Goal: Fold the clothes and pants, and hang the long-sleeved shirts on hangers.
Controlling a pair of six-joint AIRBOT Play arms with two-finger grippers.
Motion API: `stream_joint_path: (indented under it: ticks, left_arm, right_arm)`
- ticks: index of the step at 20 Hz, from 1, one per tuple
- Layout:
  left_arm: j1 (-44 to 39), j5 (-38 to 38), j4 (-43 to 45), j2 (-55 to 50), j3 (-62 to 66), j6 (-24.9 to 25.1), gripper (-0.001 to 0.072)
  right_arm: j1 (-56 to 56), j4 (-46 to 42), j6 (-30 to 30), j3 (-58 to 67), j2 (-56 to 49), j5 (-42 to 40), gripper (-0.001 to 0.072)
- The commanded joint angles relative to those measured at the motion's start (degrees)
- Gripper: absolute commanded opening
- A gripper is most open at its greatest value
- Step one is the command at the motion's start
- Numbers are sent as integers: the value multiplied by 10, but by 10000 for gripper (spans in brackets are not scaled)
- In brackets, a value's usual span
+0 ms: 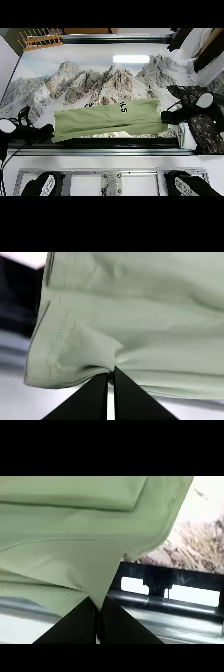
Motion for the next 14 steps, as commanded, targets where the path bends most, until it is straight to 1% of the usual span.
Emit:
stream_joint_path:
  ticks: [1, 4, 7, 10, 13, 14]
  left_arm:
    - [-2, 35, 2, -122, 83, 10, 8]
    - [-27, 50, 5, -216, 145, 17, 8]
    - [-49, 74, 4, -292, 200, 16, 8]
    - [-64, 76, 4, -349, 255, 16, 8]
    - [-80, 78, 4, -387, 290, 16, 14]
    - [-83, 80, 4, -393, 301, 16, 222]
  right_arm:
    - [0, 31, 0, 71, -94, -40, 13]
    - [1, 68, -2, 94, -146, -89, 13]
    - [6, 71, -3, 94, -175, -141, 14]
    - [10, 75, -7, 94, -192, -173, 16]
    - [16, 94, -6, 94, -202, -208, 34]
    - [16, 110, -7, 94, -204, -222, 233]
